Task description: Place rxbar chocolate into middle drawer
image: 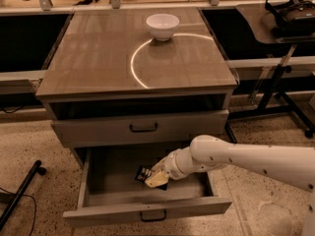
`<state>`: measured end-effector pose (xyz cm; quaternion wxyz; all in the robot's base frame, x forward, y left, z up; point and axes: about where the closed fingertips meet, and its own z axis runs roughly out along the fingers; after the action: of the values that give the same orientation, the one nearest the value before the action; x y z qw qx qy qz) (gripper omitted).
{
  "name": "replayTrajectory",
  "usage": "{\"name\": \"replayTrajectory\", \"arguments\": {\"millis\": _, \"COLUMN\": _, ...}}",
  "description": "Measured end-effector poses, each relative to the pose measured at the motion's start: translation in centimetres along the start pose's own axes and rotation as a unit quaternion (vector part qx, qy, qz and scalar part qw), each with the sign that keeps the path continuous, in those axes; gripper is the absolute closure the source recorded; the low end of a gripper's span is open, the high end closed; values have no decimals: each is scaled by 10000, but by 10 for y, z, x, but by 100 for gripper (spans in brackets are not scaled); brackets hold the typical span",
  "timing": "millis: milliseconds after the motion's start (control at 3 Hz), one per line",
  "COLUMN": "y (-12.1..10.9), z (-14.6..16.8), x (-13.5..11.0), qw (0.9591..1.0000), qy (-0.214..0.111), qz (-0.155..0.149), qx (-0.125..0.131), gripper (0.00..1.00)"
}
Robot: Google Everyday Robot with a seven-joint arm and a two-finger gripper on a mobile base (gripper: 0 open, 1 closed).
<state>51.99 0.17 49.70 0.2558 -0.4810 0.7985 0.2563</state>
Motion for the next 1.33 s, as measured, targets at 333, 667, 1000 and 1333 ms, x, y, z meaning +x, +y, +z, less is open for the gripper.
{"name": "replayTrajectory", "arguments": {"millis": 333, "y": -10, "z": 28, "x": 15, "qw": 9999, "qy": -82, "qz": 141, "qx": 15, "gripper": 100}}
{"name": "replayTrajectory", "arguments": {"millis": 667, "y": -18, "z": 52, "x": 25, "qw": 9994, "qy": -179, "qz": 304, "qx": -61, "gripper": 83}}
{"name": "replayTrajectory", "arguments": {"millis": 1000, "y": -24, "z": 68, "x": 31, "qw": 9988, "qy": -245, "qz": 410, "qx": -133, "gripper": 59}}
{"name": "replayTrajectory", "arguments": {"millis": 1333, "y": -27, "z": 75, "x": 29, "qw": 9986, "qy": -301, "qz": 401, "qx": -192, "gripper": 38}}
